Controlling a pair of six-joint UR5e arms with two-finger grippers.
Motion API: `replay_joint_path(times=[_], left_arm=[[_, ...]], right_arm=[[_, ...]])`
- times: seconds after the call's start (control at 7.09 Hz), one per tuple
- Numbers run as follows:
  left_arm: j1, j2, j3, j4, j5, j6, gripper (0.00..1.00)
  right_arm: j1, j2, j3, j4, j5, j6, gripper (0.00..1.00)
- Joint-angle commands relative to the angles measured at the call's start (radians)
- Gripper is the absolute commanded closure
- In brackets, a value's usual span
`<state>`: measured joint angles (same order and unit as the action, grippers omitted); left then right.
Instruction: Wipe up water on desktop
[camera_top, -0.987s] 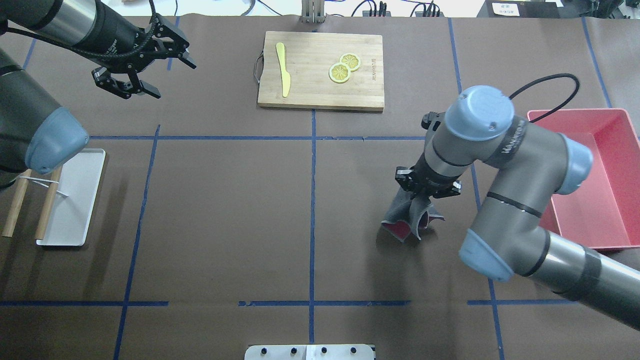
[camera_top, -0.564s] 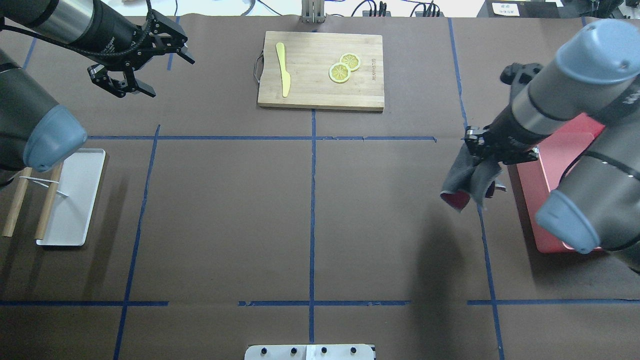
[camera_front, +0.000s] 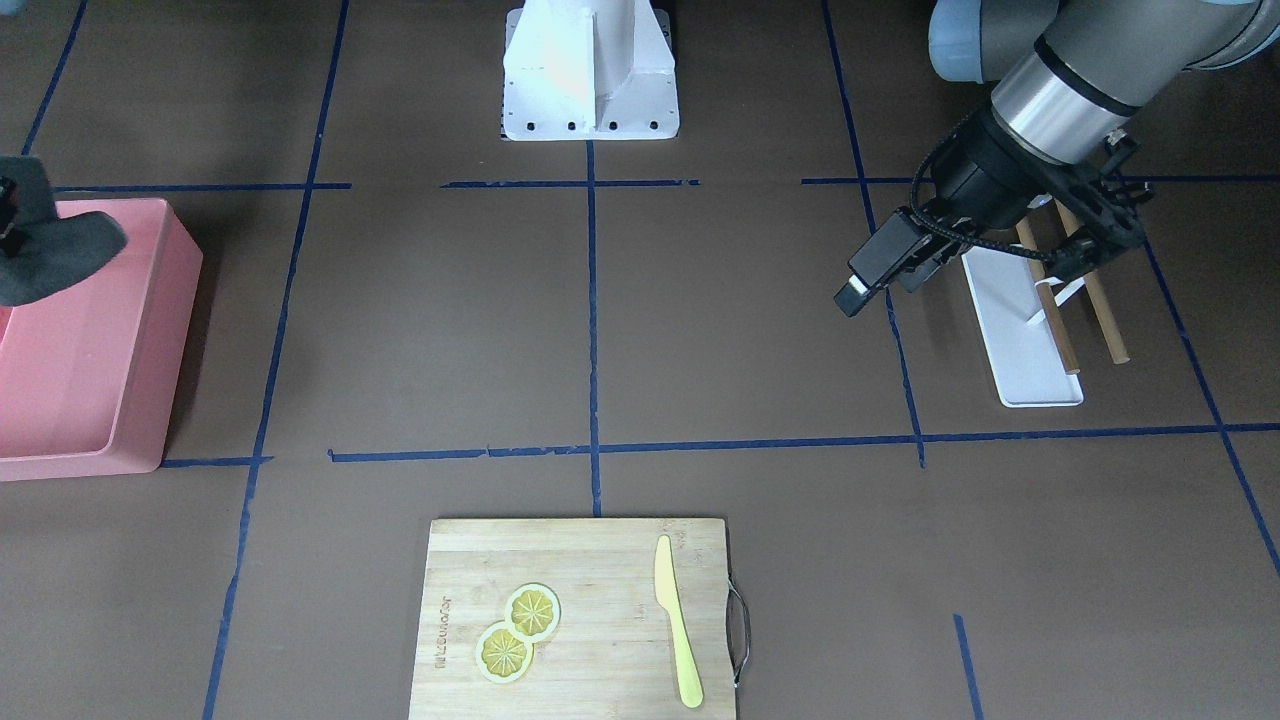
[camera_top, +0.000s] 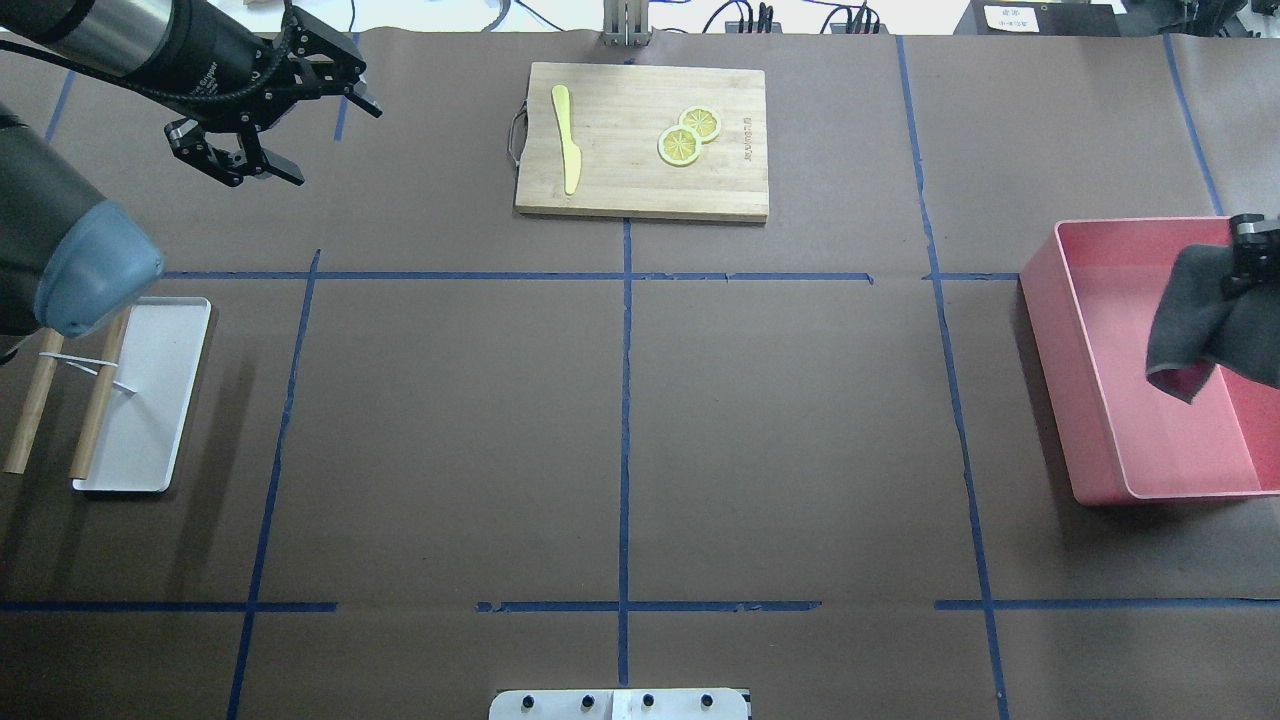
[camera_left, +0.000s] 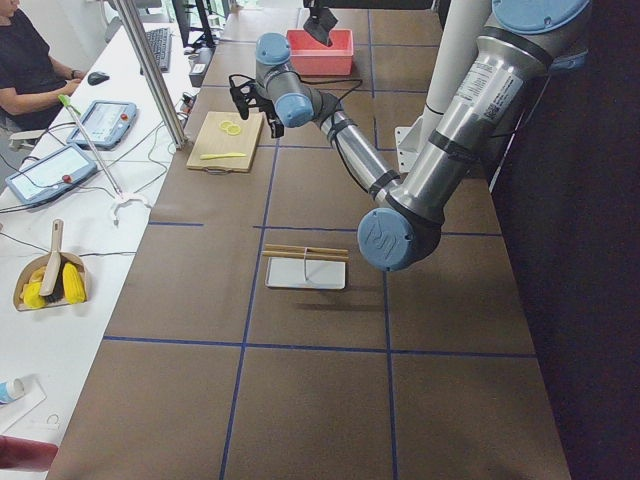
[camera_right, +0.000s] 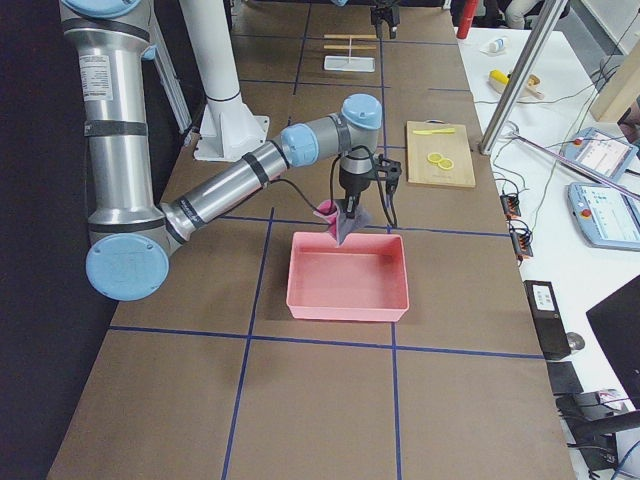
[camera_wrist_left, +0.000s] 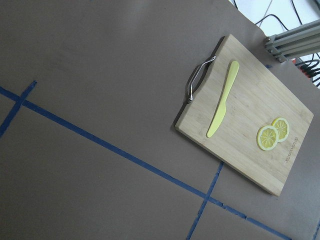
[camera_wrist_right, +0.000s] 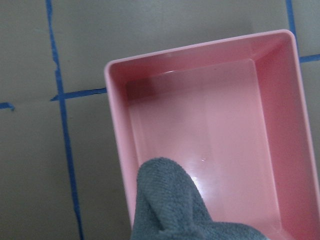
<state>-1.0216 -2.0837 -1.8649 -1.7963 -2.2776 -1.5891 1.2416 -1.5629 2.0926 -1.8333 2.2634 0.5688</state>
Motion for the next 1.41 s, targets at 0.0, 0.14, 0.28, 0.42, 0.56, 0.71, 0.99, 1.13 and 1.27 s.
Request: replay_joint_path(times=[0.0,0.14,0.28,0.42,0.56,0.71,0.99,1.13,1.27], left_arm=[[-0.003,0.001,-0.007,0.002,0.000,0.000,0.00],[-0.005,0.001,-0.008,0.002,0.000,0.000,0.00],[-0.005,0.001,-0.008,0.002,0.000,0.000,0.00],[-0.005,0.002,-0.008,0.002,0.000,0.000,0.00],[-0.005,0.002,-0.005,0.002,0.000,0.000,0.00],[-0.006,0.002,-0.008,0.002,0.000,0.000,0.00],[-0.041,0.052,-0.022,0.000,-0.007,0.094,0.00],[-0.070,0.119,-0.042,0.002,-0.007,0.229,0.00],[-0.109,0.172,-0.040,0.011,-0.007,0.386,0.00]], right_arm=[[0.024,-0.028,-0.122,0.043,0.001,-0.072,0.96],[0.021,-0.026,-0.194,0.134,0.002,-0.066,0.95],[0.003,-0.023,-0.254,0.205,0.010,-0.063,0.93],[-0.039,-0.022,-0.302,0.245,0.008,-0.063,0.76],[-0.054,-0.005,-0.356,0.294,0.008,-0.057,0.02],[-0.053,-0.011,-0.356,0.327,0.008,-0.047,0.00],[-0.012,-0.016,-0.303,0.333,0.013,-0.063,0.00],[0.049,-0.017,-0.271,0.319,0.016,-0.079,0.00],[0.115,-0.029,-0.278,0.316,0.030,-0.174,0.00]])
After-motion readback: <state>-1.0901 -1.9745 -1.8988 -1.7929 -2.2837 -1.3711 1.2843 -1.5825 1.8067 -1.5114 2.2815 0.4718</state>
